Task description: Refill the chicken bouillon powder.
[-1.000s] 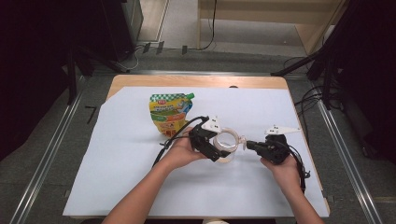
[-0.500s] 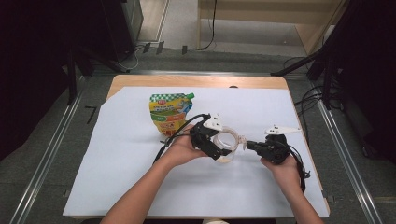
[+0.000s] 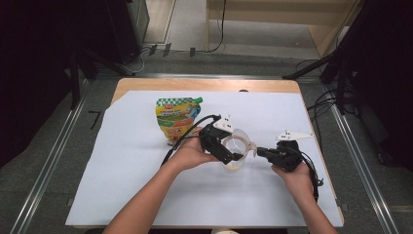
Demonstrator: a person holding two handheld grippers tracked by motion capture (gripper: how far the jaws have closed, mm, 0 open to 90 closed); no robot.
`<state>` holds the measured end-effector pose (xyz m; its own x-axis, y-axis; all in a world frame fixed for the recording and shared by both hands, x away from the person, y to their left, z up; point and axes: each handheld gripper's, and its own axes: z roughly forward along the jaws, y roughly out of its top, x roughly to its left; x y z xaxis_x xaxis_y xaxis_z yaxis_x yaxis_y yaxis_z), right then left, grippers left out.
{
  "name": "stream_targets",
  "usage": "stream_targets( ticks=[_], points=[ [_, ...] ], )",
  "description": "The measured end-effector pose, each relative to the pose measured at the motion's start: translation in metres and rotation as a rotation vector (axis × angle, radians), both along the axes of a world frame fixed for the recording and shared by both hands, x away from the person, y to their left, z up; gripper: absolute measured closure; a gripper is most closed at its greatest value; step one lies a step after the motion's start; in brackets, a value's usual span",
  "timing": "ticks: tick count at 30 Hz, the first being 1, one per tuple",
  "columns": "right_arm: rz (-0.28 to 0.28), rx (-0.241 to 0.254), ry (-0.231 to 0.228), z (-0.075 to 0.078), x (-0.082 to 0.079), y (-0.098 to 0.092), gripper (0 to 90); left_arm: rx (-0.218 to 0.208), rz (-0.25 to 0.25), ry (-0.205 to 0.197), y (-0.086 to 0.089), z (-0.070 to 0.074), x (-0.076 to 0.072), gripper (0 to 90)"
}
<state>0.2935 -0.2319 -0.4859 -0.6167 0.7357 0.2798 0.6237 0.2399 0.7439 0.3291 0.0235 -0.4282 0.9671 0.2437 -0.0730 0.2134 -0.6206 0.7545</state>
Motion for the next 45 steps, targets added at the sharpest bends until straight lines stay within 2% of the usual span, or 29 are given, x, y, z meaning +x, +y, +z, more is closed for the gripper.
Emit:
stream_targets(
  ticks=[2,9,18,22,26,30,38,39,41,43,45],
  points=[
    [0.000,0.002,0.001,0.000,0.000,0.000,90.0,-0.021,0.005,0.002,-0.001,0.002,0.001,14.9],
    [0.002,0.001,-0.001,0.000,0.000,0.000,90.0,-0.007,-0.002,0.002,-0.006,0.010,0.000,18.0],
    [0.005,0.003,-0.001,0.000,0.000,-0.001,90.0,0.003,-0.033,0.045,-0.015,0.023,-0.005,44.5],
    [0.008,0.000,-0.001,0.000,0.000,-0.001,90.0,-0.012,-0.050,0.076,-0.017,0.025,-0.006,56.6],
    [0.006,0.007,-0.001,0.000,0.000,-0.001,90.0,-0.012,-0.059,0.089,-0.021,0.027,-0.008,65.9],
    [0.009,0.007,-0.002,0.000,0.000,-0.001,90.0,0.004,-0.061,0.094,-0.025,0.029,-0.009,68.8],
    [0.009,0.007,-0.002,0.000,0.000,-0.001,90.0,-0.018,-0.050,0.123,-0.031,0.028,-0.008,68.2],
    [0.009,0.007,-0.001,0.000,-0.001,-0.001,90.0,-0.025,-0.062,0.125,-0.032,0.028,-0.008,68.4],
    [0.009,0.006,-0.003,0.000,-0.001,-0.001,90.0,-0.036,-0.067,0.124,-0.037,0.028,-0.009,68.3],
    [0.009,0.006,-0.003,0.000,-0.001,-0.001,90.0,-0.021,-0.078,0.107,-0.041,0.027,-0.011,70.5],
    [0.011,0.006,-0.004,0.000,-0.001,-0.001,90.0,-0.020,-0.080,0.110,-0.045,0.025,-0.011,73.1]
  ],
)
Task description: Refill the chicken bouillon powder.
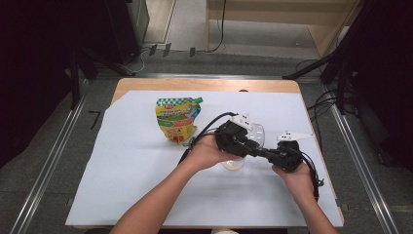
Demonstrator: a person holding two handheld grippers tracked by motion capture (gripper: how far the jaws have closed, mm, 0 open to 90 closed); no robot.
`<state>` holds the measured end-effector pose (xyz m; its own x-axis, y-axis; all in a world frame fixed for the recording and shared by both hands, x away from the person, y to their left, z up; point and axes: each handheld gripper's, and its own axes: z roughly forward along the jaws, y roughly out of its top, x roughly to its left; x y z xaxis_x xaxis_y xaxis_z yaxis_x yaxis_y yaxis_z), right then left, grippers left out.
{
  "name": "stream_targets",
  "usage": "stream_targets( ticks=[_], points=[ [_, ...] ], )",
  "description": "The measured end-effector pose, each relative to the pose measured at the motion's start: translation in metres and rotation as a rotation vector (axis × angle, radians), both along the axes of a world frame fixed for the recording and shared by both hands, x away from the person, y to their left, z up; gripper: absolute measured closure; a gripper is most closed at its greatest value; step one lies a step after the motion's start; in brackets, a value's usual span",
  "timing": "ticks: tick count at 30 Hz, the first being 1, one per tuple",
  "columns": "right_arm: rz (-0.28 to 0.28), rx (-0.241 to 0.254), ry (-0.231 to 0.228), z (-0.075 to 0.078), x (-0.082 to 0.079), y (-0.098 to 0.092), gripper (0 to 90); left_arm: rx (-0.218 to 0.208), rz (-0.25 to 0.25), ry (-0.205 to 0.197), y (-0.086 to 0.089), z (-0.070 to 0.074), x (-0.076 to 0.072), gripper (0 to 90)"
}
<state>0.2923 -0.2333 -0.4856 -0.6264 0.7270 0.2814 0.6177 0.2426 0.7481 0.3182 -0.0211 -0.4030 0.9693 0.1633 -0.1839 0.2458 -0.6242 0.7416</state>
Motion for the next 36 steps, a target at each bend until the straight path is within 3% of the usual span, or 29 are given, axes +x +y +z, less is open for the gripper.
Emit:
stream_targets(
  ticks=[3,6,13,16,21,24,30,36],
  points=[
    [-0.002,0.001,0.001,0.000,-0.001,0.000,90.0,-0.006,0.006,0.017,-0.001,-0.001,0.002,73.4],
    [0.003,0.002,-0.006,0.000,-0.001,-0.001,90.0,0.007,0.018,0.038,0.000,-0.001,0.003,67.2],
    [-0.022,0.013,-0.040,0.011,-0.013,-0.009,85.0,-0.003,0.035,0.053,0.018,0.007,0.002,63.6],
    [-0.006,0.018,-0.037,0.013,-0.024,-0.008,81.8,-0.005,0.055,0.094,0.029,0.006,0.004,61.6],
    [0.032,0.001,-0.055,0.015,-0.042,0.002,74.6,0.004,0.124,0.088,0.048,0.004,0.002,60.0],
    [0.050,0.025,-0.043,0.014,-0.049,0.007,68.8,0.007,0.155,0.098,0.058,0.002,-0.001,60.0],
    [0.069,0.058,-0.022,0.013,-0.059,0.017,57.8,-0.020,0.187,0.150,0.081,-0.003,-0.006,54.4],
    [0.125,0.048,-0.033,0.010,-0.064,0.030,54.9,-0.011,0.200,0.143,0.095,-0.006,-0.007,47.8]
  ],
)
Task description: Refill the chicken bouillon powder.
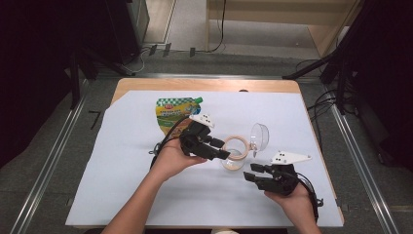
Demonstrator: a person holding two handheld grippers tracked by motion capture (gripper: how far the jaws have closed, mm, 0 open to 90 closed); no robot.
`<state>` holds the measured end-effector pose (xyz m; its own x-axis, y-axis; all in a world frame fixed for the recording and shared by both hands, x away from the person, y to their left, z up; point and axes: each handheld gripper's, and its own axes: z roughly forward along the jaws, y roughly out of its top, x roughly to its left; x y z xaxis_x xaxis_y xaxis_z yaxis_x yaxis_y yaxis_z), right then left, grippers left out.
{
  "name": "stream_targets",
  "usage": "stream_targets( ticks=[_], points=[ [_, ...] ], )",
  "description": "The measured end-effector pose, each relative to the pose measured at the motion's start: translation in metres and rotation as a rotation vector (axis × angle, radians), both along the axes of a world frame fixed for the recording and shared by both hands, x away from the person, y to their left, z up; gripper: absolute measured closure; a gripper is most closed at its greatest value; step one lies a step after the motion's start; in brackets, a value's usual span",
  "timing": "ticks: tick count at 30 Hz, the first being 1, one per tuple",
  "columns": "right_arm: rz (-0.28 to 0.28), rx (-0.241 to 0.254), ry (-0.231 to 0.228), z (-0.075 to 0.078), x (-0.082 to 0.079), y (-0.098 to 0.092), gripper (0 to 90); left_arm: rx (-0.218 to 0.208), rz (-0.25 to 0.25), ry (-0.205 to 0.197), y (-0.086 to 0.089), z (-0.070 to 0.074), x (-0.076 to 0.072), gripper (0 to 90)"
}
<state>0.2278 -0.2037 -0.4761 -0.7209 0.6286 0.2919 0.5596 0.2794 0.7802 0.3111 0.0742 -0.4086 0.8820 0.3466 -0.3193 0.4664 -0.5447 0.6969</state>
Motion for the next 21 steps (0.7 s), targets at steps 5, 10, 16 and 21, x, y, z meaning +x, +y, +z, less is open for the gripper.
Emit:
stream_targets(
  ticks=[5,10,16,21],
  points=[
    [0.047,0.010,0.005,-0.004,-0.001,0.009,51.4,0.010,0.028,-0.002,0.015,-0.002,0.000,46.3],
    [0.089,-0.027,-0.022,-0.005,-0.002,0.016,45.8,0.013,0.051,-0.021,0.028,-0.001,-0.001,43.8],
    [0.125,-0.029,-0.021,-0.005,-0.004,0.025,45.2,0.031,0.088,-0.031,0.046,0.002,-0.001,43.4],
    [0.144,-0.037,-0.019,-0.007,-0.004,0.031,44.9,0.034,0.115,-0.031,0.059,0.003,0.001,43.6]
  ],
)
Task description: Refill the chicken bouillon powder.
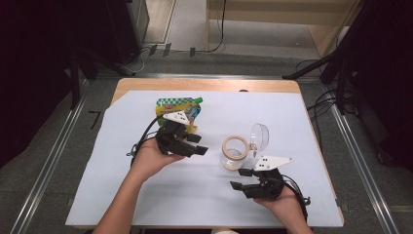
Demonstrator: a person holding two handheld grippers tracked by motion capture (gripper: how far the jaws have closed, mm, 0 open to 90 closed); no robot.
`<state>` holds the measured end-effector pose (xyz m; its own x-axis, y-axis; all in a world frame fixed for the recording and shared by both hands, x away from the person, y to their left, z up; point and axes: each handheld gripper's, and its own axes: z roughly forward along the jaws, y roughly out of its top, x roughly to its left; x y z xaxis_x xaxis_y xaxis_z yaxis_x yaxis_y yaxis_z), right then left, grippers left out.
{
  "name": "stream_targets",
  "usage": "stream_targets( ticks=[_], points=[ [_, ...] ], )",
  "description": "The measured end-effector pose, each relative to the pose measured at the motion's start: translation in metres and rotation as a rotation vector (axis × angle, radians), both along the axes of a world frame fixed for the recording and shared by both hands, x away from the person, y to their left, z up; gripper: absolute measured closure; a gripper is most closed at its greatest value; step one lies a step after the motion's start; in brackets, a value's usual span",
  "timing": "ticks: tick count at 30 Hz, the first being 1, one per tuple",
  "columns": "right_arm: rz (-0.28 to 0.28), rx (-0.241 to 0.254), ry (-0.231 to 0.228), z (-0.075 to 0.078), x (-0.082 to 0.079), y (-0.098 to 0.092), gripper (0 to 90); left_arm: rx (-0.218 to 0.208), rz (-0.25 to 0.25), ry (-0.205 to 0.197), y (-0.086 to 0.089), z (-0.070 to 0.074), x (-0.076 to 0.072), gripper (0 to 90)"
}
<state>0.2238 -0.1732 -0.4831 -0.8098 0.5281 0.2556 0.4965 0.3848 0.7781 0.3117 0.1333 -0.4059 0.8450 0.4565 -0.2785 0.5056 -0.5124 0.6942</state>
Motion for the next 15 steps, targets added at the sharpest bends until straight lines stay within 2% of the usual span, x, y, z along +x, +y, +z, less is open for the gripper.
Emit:
stream_targets(
  ticks=[3,8,15],
  points=[
    [0.014,-0.002,-0.002,-0.001,0.000,0.004,44.7,0.004,0.015,-0.001,0.008,0.000,0.001,43.8],
    [0.043,-0.010,-0.005,-0.002,0.000,0.010,44.7,-0.014,0.052,-0.002,0.023,0.001,0.001,44.0],
    [0.062,-0.025,-0.005,-0.002,0.001,0.016,44.8,-0.013,0.110,-0.010,0.050,0.005,0.000,44.3]
  ],
)
